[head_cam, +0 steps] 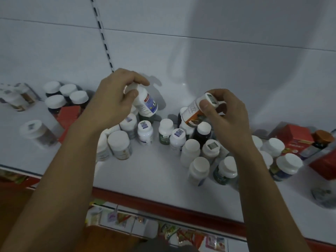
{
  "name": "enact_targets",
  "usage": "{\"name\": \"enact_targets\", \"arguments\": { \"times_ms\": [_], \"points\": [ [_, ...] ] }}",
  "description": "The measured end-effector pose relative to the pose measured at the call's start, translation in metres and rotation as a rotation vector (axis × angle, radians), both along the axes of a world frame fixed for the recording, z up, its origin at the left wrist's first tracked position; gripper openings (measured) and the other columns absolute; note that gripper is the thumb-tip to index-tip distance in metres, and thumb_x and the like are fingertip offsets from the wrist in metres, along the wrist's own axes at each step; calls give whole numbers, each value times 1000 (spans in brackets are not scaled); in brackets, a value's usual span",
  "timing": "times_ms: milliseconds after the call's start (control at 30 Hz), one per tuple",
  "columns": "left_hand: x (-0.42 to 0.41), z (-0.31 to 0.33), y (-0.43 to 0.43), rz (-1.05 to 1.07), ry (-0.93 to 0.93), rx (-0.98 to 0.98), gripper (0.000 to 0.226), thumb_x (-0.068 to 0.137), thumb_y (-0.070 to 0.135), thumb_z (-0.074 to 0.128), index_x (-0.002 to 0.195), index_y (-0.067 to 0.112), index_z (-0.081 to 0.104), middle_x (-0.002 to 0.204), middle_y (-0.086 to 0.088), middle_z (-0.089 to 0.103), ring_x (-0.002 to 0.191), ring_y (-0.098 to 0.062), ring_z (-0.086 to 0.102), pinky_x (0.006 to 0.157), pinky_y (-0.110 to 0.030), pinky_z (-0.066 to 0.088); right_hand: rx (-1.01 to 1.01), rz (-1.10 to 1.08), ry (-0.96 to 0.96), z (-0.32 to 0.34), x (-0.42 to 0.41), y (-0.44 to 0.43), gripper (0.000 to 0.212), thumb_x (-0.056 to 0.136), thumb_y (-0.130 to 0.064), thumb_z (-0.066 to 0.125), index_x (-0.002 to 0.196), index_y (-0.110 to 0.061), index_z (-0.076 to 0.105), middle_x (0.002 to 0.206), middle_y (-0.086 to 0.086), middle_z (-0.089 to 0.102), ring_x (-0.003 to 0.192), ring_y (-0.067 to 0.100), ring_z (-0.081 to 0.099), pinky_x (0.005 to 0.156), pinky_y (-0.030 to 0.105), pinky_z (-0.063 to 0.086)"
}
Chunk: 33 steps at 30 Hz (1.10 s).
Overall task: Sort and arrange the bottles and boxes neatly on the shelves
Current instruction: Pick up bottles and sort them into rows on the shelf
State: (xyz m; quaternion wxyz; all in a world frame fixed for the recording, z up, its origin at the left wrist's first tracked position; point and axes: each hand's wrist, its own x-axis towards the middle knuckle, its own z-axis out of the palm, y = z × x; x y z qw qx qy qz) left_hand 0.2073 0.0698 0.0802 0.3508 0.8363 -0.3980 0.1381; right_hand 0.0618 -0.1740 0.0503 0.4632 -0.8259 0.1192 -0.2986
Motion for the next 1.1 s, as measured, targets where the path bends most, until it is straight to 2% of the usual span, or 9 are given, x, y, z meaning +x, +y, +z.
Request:
{"name": "enact_targets", "arguments": {
  "times_ms": [67, 233, 367, 433, 533, 667, 800, 967, 1100],
  "points": [
    [1, 5, 26, 48, -29, -43, 35, 93, -3, 55, 117, 19, 68, 118, 4, 60, 110, -14, 58, 93, -32, 48, 27, 41, -28, 2, 10, 13, 20, 96, -31, 67, 114, -21, 64, 107, -8, 67, 91, 10, 66, 78, 24, 52],
    [9, 20, 100, 220, -70, -50, 34, 92, -2, 54, 114, 20, 67, 114, 0, 59, 107, -18, 60, 88, -40, 54, 45, 158, -39, 5, 46, 61, 17, 92, -35, 65, 108, -30, 63, 96, -17, 64, 78, 1, 61, 67, 9, 44],
    [17, 24, 164, 325, -69, -109, 42, 93, -4, 52, 111, 31, 65, 104, 13, 56, 100, 0, 57, 80, -21, 55, -11, 294, -8, 11, 78, 112, 22, 95, -40, 56, 115, -47, 62, 108, -9, 60, 86, 4, 63, 75, 23, 52],
    [27, 21, 198, 378, -63, -119, 41, 95, -2, 51, 112, 32, 65, 106, 9, 56, 103, -8, 59, 81, -37, 59, -24, 338, -9, 14, 95, 140, 20, 95, -40, 55, 111, -50, 63, 110, -10, 60, 89, 5, 65, 76, 31, 58],
    [47, 16, 252, 442, -80, -115, 47, 96, 1, 50, 104, 46, 60, 115, -1, 58, 102, -8, 58, 79, -37, 59, -33, 375, -31, 18, 124, 184, 17, 92, -39, 59, 107, -46, 64, 110, -6, 62, 87, 12, 66, 77, 36, 57],
    [86, 8, 325, 513, -107, -31, 54, 93, -2, 52, 100, 51, 54, 114, -2, 57, 105, -21, 55, 88, -54, 54, -109, 376, -67, 24, 169, 243, 20, 92, -31, 69, 111, -36, 65, 108, 0, 63, 78, 13, 62, 74, 28, 49],
    [134, -9, 390, 493, -52, -16, 47, 93, -2, 53, 104, 43, 59, 113, 3, 54, 103, -20, 55, 87, -51, 54, -191, 374, -53, 37, 217, 304, 26, 87, -36, 76, 111, -33, 66, 106, -6, 64, 82, 6, 62, 73, 9, 44],
    [189, -51, 414, 388, 76, 36, 39, 92, -7, 51, 111, 23, 67, 118, -3, 58, 109, -21, 54, 88, -35, 48, -343, 454, 143, 42, 301, 376, 35, 80, -41, 83, 109, -28, 70, 98, -14, 62, 71, -1, 58, 64, 3, 38],
    [218, -75, 409, 221, 152, 70, 47, 80, -20, 47, 109, 10, 70, 117, -8, 62, 110, -25, 58, 87, -28, 42, -655, 458, 363, 18, 370, 420, 42, 84, -26, 79, 122, -13, 68, 117, 4, 64, 94, 14, 58, 78, 16, 39]
  ]
}}
